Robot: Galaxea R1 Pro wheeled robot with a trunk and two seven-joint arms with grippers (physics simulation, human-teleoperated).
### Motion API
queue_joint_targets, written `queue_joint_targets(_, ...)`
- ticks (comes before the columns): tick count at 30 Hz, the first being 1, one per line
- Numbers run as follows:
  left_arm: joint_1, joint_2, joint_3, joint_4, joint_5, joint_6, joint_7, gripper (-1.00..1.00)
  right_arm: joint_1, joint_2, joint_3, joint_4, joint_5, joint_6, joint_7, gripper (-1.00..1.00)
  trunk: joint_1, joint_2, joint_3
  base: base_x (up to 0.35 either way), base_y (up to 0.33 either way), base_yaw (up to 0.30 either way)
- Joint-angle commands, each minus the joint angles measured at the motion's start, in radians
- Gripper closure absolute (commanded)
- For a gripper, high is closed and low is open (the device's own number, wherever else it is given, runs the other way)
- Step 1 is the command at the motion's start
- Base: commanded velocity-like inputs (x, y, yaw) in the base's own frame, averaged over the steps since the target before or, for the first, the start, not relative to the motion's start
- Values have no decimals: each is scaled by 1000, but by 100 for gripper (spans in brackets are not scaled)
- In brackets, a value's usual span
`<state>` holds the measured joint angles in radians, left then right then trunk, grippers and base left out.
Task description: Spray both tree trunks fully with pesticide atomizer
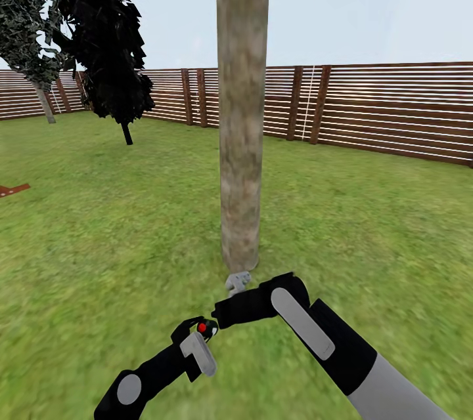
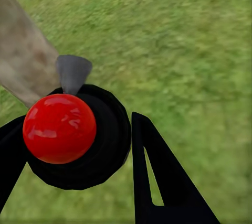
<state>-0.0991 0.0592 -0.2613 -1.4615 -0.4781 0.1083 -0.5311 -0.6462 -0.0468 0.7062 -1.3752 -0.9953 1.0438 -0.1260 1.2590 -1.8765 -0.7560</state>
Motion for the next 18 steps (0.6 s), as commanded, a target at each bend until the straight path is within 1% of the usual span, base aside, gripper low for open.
queue_joint_targets(1,-1,1,-2,-2,-4,5,0,100,-1,-1,2,-1,-11,1,-10,100,0,0,-1,0,0,0)
queue_joint_targets(18,-1,1,-4,-2,-4,5,-1,100,-1,-2,2,-1,-12,1,-10,100,0,0,-1,0,0,0)
